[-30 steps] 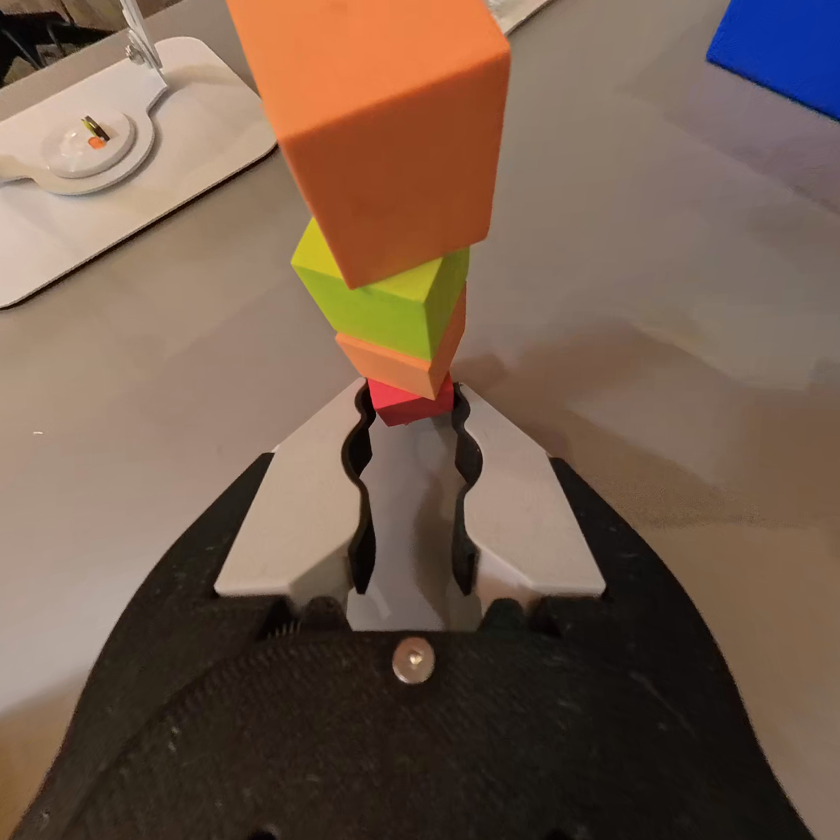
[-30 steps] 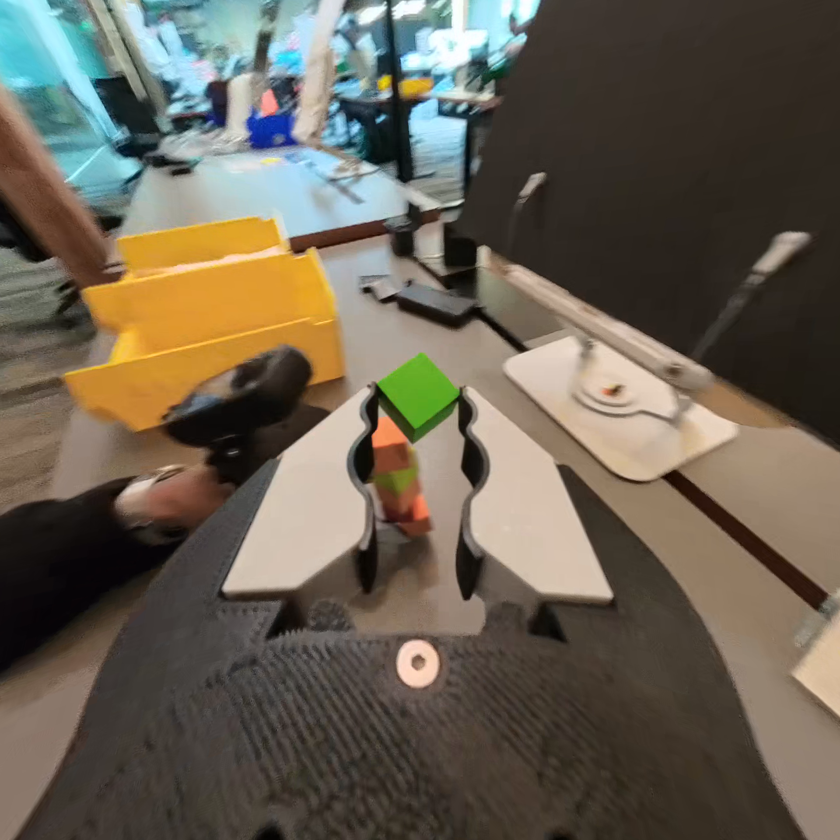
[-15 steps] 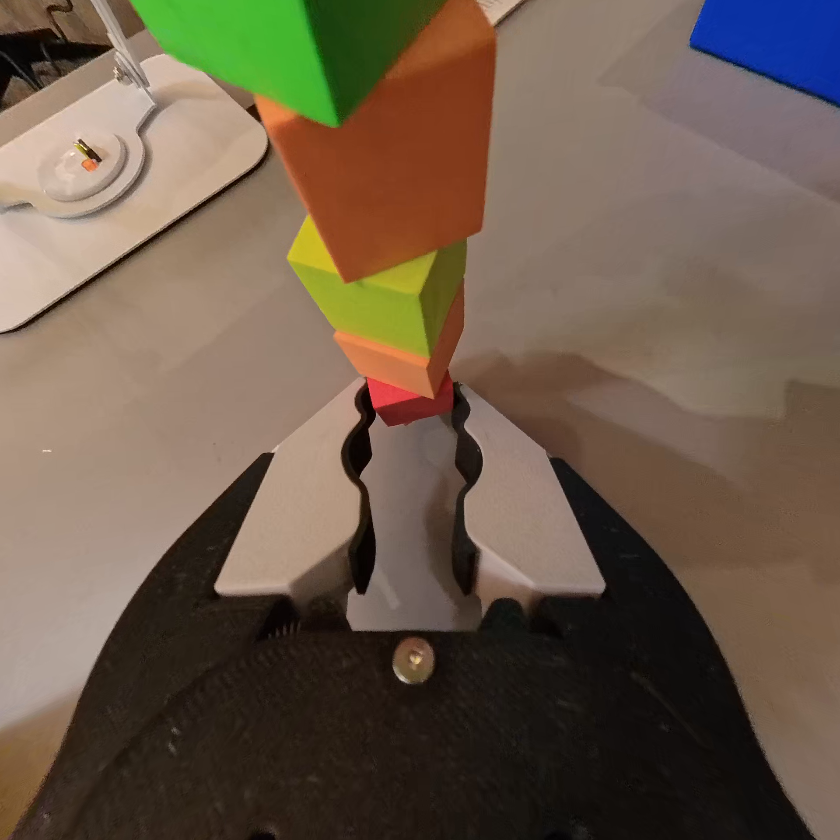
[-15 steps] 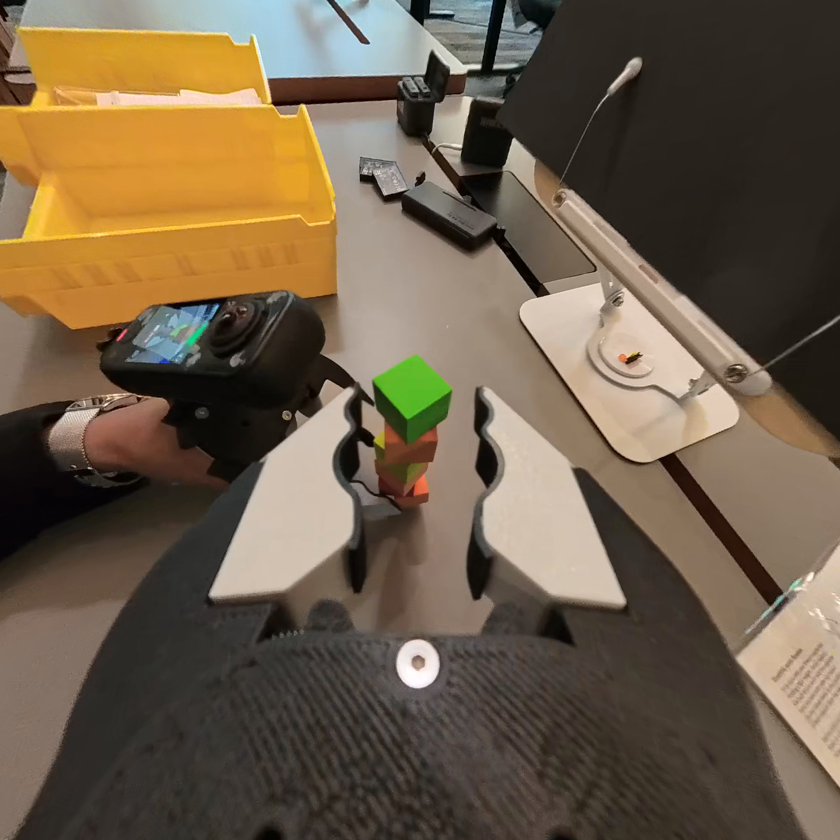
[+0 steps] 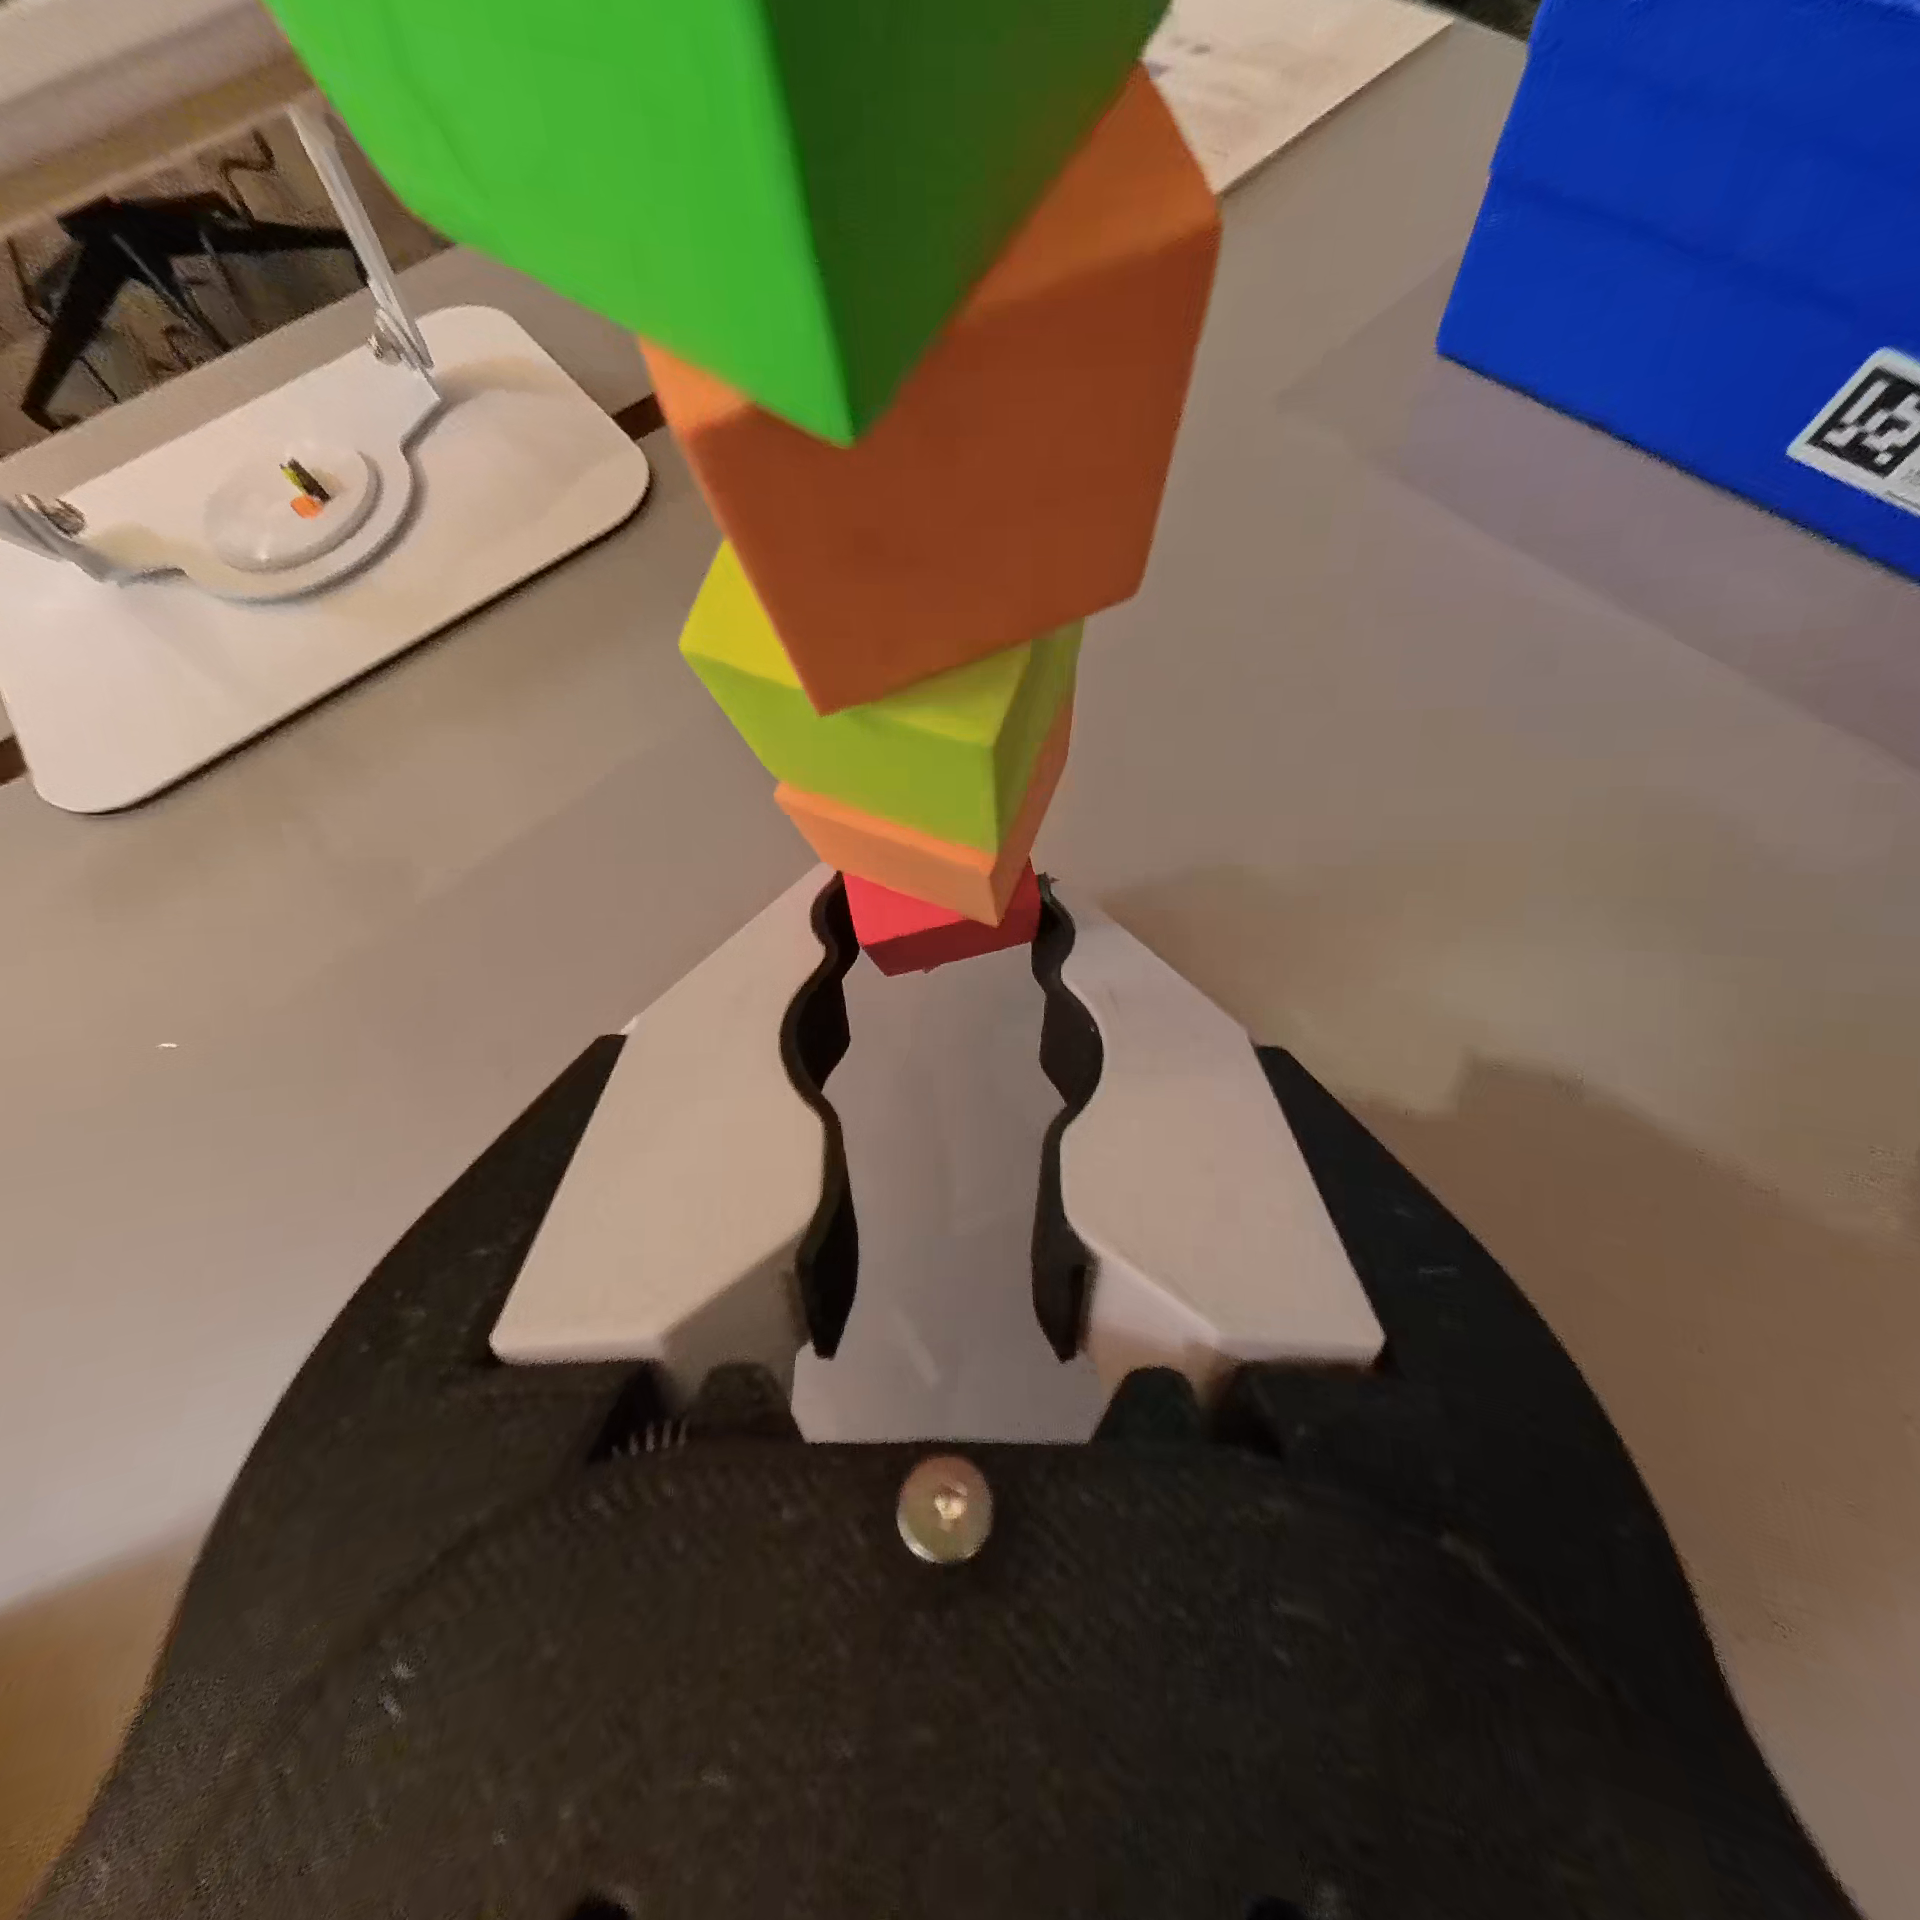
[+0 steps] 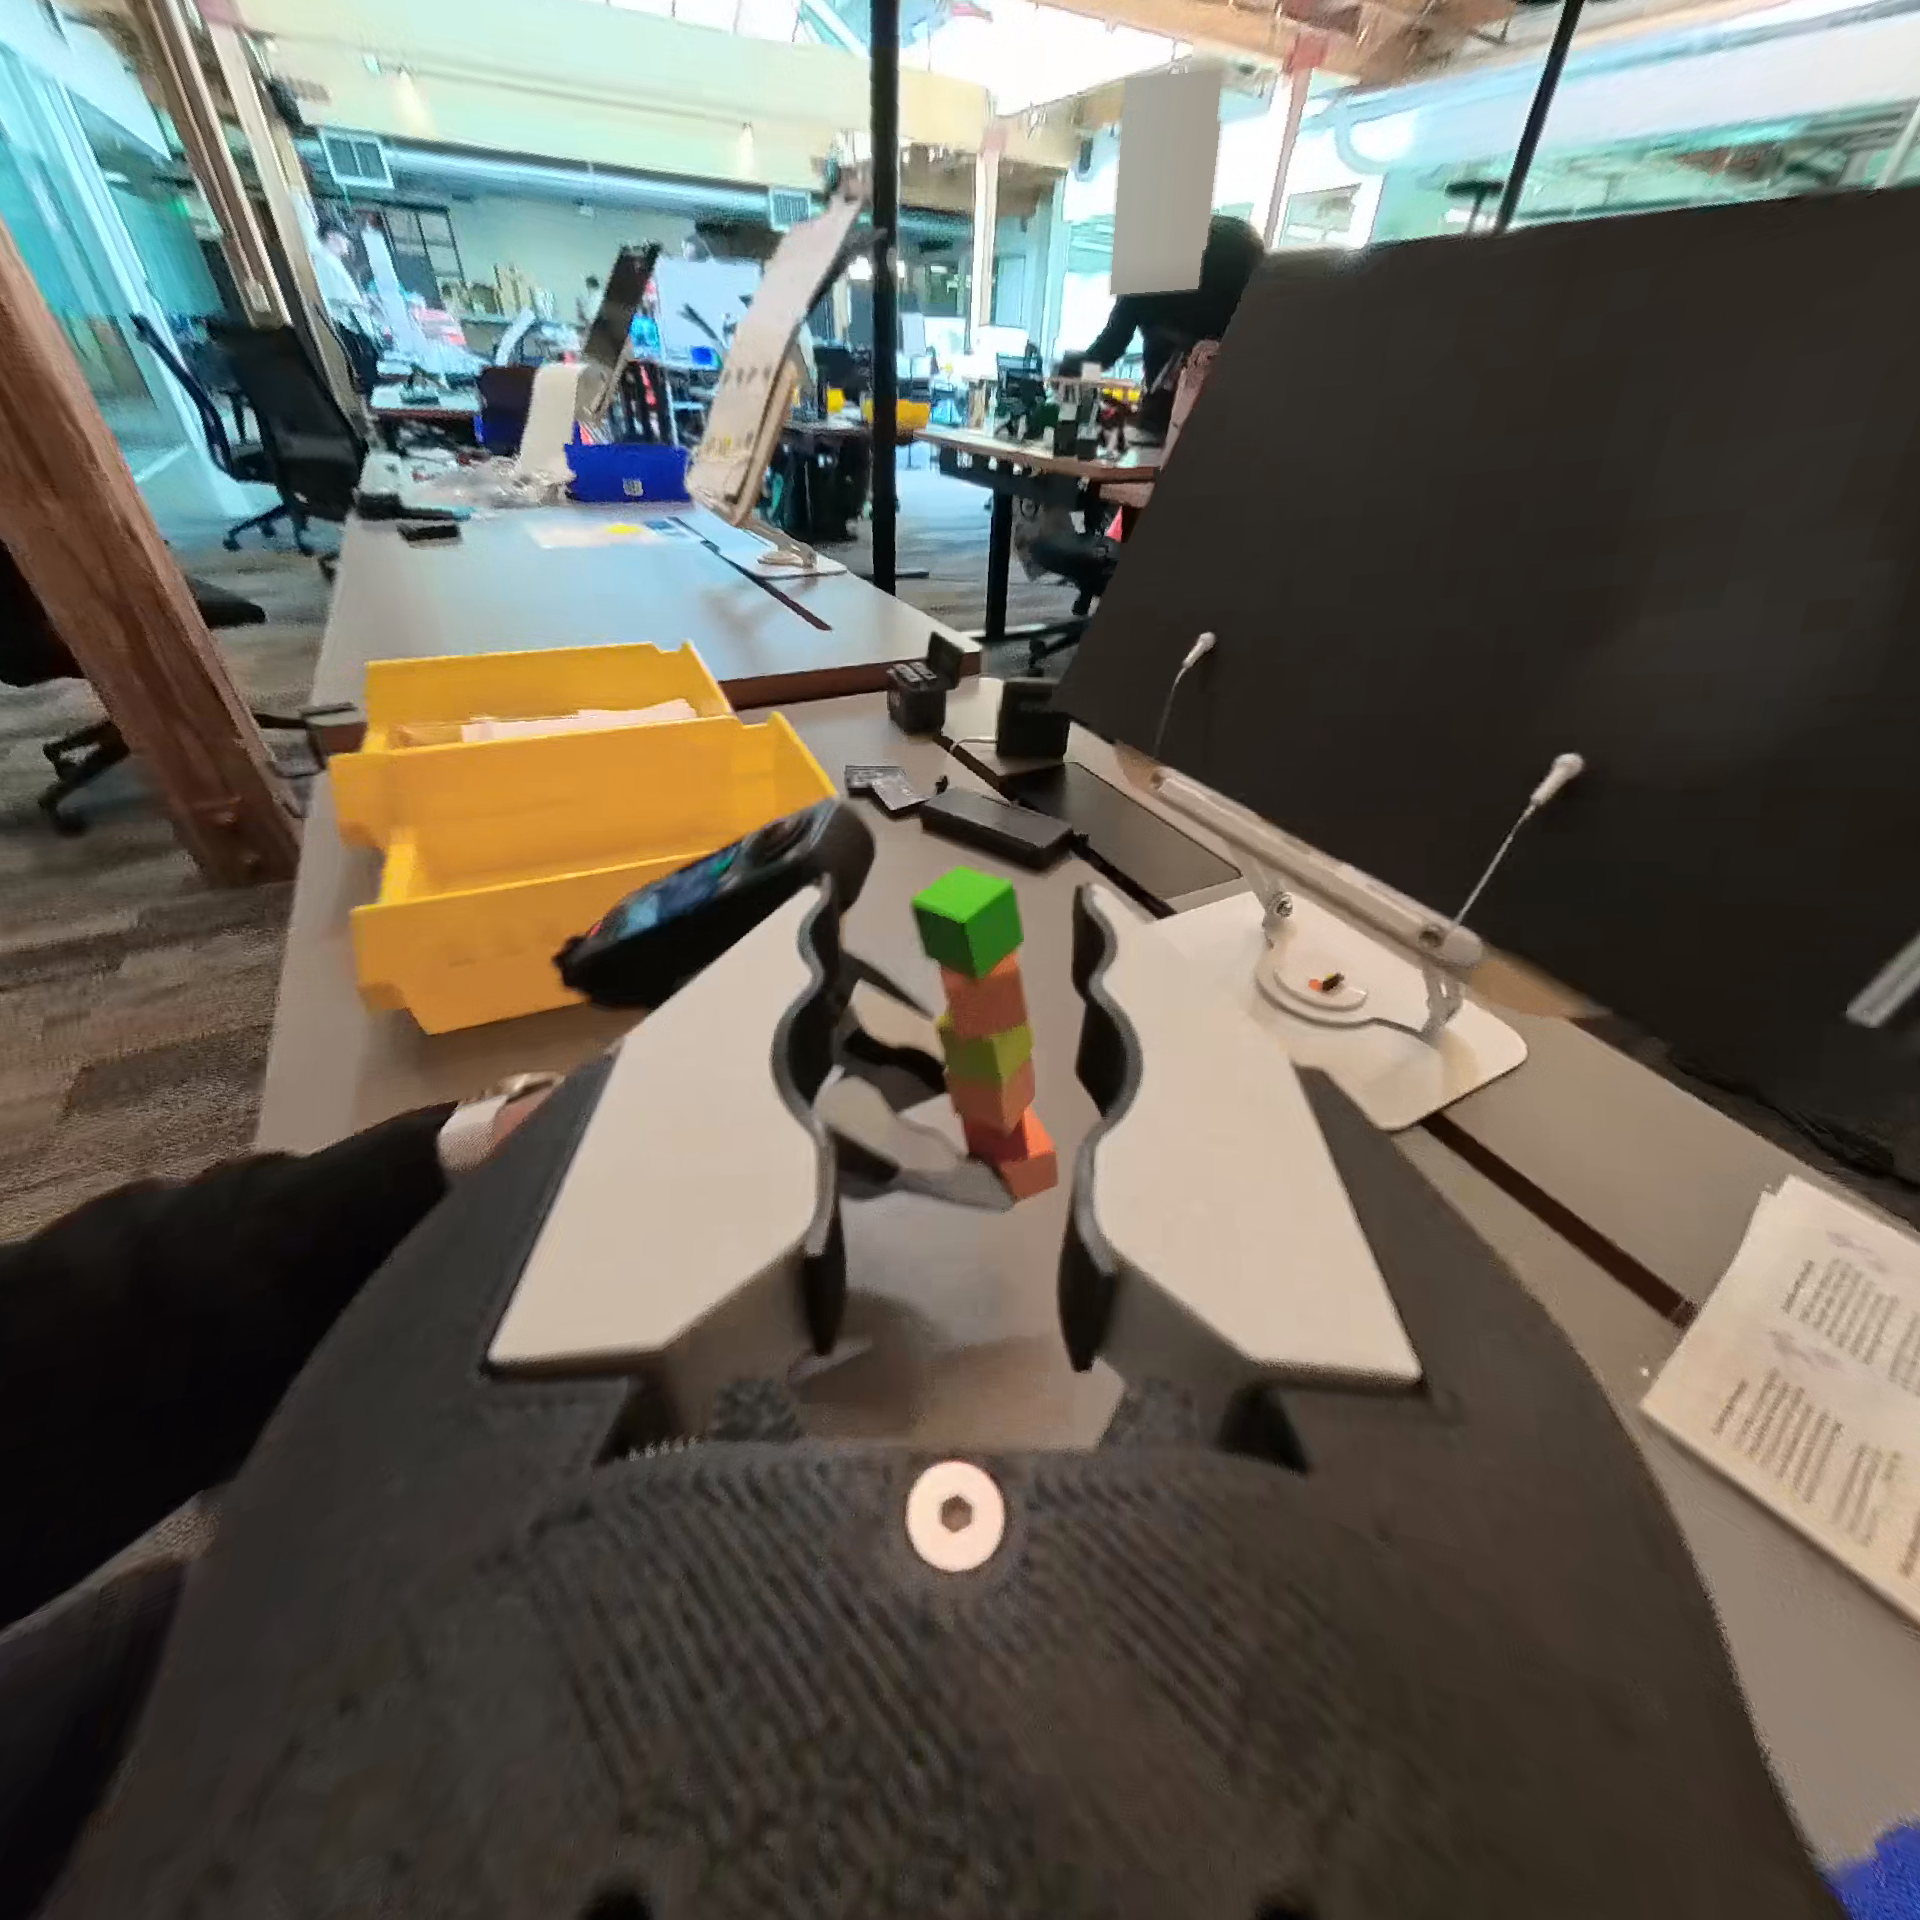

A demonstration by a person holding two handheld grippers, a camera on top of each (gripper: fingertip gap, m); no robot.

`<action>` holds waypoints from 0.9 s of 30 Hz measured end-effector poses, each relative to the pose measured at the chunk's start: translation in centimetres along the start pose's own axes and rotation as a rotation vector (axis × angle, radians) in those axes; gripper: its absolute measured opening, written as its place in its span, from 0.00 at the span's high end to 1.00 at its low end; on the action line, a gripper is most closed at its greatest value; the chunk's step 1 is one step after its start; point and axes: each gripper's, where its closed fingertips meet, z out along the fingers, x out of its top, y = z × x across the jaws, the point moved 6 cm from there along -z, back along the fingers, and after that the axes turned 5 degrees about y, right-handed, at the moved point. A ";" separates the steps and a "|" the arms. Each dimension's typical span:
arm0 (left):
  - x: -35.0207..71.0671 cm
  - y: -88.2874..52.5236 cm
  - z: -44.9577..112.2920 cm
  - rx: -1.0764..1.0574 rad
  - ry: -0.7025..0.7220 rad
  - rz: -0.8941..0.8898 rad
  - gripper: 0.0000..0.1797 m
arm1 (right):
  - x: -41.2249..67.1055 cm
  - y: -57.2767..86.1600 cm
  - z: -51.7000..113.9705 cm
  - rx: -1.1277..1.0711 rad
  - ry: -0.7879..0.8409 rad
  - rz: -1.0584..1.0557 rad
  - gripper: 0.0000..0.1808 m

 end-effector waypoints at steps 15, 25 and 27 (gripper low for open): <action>-1.0 8.7 -13.3 0.004 -0.127 0.014 0.83 | -15.0 -13.5 -18.3 -0.021 -0.160 0.258 0.83; -4.5 16.9 -23.3 0.023 -0.115 -0.038 0.83 | -12.5 -22.3 -22.5 0.088 -0.105 0.264 0.83; -5.3 18.3 -24.5 0.015 -0.109 -0.061 0.83 | -11.2 -23.4 -23.2 0.097 -0.079 0.247 0.83</action>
